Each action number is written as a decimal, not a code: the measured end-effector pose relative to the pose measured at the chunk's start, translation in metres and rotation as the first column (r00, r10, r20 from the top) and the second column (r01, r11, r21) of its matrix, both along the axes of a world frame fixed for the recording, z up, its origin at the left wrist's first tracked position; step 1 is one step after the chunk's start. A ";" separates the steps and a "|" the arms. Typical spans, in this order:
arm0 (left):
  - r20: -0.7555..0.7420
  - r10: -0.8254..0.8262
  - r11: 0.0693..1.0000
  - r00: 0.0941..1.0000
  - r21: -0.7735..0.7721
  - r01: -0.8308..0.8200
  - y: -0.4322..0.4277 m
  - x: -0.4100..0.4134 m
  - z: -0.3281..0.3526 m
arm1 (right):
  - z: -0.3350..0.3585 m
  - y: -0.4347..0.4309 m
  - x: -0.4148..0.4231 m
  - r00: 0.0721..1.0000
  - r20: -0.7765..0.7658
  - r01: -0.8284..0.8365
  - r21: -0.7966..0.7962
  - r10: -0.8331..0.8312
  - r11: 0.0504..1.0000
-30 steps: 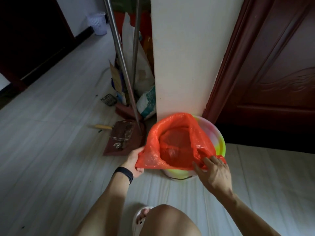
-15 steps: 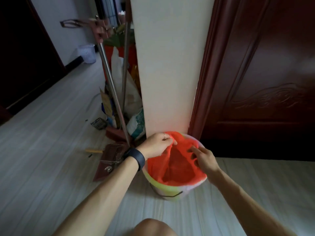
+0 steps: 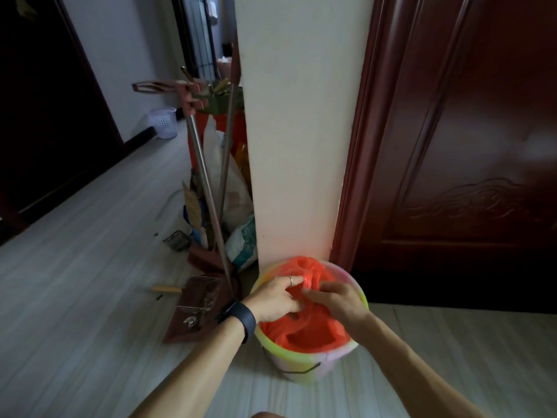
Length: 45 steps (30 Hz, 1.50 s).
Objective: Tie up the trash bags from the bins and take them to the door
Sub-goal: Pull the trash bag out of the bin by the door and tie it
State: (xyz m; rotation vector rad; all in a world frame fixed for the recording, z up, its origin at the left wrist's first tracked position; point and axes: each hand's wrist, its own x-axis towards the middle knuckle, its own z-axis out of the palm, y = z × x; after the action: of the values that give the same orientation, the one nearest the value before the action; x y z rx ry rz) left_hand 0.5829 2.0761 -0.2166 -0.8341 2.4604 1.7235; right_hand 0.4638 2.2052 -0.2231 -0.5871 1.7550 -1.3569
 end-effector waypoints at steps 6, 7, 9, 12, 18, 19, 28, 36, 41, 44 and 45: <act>-0.043 0.298 0.948 0.954 -0.103 -0.301 -0.011 0.020 -0.019 | -0.003 -0.006 -0.009 0.986 -0.116 0.115 -0.028 -0.117 0.993; -0.003 0.372 0.914 0.928 -0.173 -0.367 -0.015 0.027 -0.027 | -0.002 -0.008 -0.015 0.983 -0.140 0.116 -0.019 -0.117 0.993; 0.136 0.428 0.856 0.894 -0.379 -0.352 -0.023 0.037 -0.048 | 0.004 -0.017 -0.028 0.977 -0.170 0.127 -0.013 -0.127 0.992; 0.379 0.391 0.883 0.839 -0.412 -0.225 -0.027 0.046 -0.074 | 0.021 -0.035 -0.038 0.961 -0.255 0.124 0.038 -0.110 0.992; 0.407 0.474 0.876 0.781 -0.128 -0.465 -0.010 0.034 -0.077 | 0.040 -0.061 -0.046 0.962 -0.256 0.121 0.087 -0.095 0.989; 0.413 0.481 0.875 0.774 -0.166 -0.455 -0.011 0.034 -0.078 | 0.043 -0.063 -0.049 0.965 -0.230 0.145 0.082 -0.123 0.986; 0.408 0.509 0.846 0.758 -0.402 -0.351 -0.003 0.032 -0.108 | 0.070 -0.065 -0.071 0.907 -0.092 0.406 -0.063 -0.410 0.912; 0.405 0.545 0.831 0.734 -0.374 -0.411 0.008 0.025 -0.126 | 0.120 -0.078 -0.068 0.894 -0.080 0.426 -0.147 -0.440 0.893; 0.430 0.531 0.843 0.730 -0.360 -0.400 -0.003 0.015 -0.146 | 0.162 -0.078 -0.081 0.873 -0.074 0.453 -0.240 -0.481 0.859; 0.407 0.555 0.828 0.726 -0.354 -0.435 0.001 0.013 -0.134 | 0.185 -0.070 -0.089 0.847 -0.066 0.489 -0.290 -0.527 0.822; 0.412 0.547 0.832 0.728 -0.366 -0.418 0.002 0.012 -0.128 | 0.194 -0.068 -0.090 0.838 -0.086 0.489 -0.320 -0.538 0.812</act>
State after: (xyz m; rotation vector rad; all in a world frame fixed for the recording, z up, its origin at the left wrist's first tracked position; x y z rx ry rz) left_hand 0.5952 2.0781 -0.3442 -1.8350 2.2180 1.0567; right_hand 0.3734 2.1373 -0.0289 -0.3964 1.9593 -2.0188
